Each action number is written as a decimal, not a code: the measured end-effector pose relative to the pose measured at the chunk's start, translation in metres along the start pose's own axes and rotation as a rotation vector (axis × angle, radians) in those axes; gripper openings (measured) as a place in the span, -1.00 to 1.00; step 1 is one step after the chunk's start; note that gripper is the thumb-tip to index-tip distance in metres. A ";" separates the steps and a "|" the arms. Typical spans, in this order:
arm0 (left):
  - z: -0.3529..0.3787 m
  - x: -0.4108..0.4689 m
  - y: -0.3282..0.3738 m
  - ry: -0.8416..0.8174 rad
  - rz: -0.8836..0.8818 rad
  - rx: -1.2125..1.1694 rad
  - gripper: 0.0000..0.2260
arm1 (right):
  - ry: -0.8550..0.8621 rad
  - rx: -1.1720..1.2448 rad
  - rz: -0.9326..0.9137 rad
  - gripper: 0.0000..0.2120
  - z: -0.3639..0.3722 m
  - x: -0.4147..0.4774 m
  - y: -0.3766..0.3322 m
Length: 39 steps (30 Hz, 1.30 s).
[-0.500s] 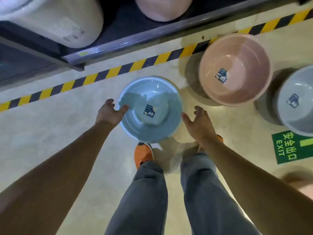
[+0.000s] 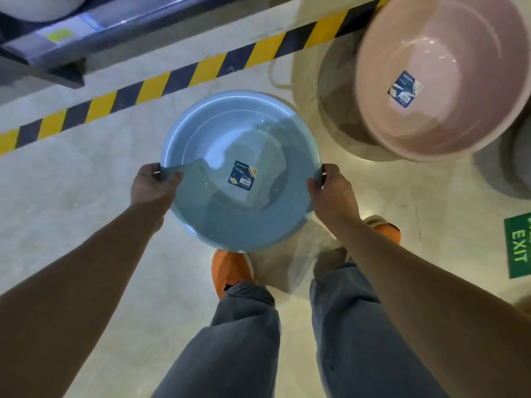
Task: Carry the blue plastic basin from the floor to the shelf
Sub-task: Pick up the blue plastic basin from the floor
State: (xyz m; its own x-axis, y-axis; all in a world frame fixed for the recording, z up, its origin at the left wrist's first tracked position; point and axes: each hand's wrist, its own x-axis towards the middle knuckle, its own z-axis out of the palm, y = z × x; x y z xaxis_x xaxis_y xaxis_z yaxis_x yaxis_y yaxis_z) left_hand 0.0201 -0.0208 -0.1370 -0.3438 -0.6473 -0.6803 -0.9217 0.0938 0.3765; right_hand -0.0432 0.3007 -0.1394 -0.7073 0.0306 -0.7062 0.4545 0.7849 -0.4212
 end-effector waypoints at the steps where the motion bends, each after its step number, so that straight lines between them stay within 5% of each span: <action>1: -0.003 -0.007 0.006 0.010 0.011 -0.015 -0.53 | 0.009 0.013 0.009 -0.66 -0.007 -0.004 -0.001; 11: -0.027 -0.111 0.113 -0.035 0.165 -0.093 -0.75 | 0.137 0.197 0.014 -0.68 -0.143 -0.073 -0.010; 23: 0.040 -0.201 0.258 -0.125 0.246 -0.065 -0.89 | 0.305 0.272 0.097 -0.67 -0.294 -0.081 0.022; 29: 0.091 -0.196 0.310 -0.162 0.301 0.031 -0.88 | 0.371 0.312 0.140 -0.70 -0.328 -0.057 0.039; 34: 0.124 -0.176 0.345 -0.266 0.380 0.179 -0.64 | 0.409 0.361 0.222 -0.68 -0.336 -0.033 0.048; 39: 0.159 -0.156 0.362 -0.261 0.467 0.316 -0.71 | 0.440 0.399 0.283 -0.72 -0.328 0.001 0.061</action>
State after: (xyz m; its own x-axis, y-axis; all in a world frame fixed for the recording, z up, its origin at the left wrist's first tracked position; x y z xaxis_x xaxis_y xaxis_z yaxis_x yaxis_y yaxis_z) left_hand -0.2891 0.2344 0.0053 -0.7196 -0.2811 -0.6350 -0.6582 0.5677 0.4945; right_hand -0.1932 0.5516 0.0207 -0.6478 0.5191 -0.5576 0.7616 0.4224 -0.4915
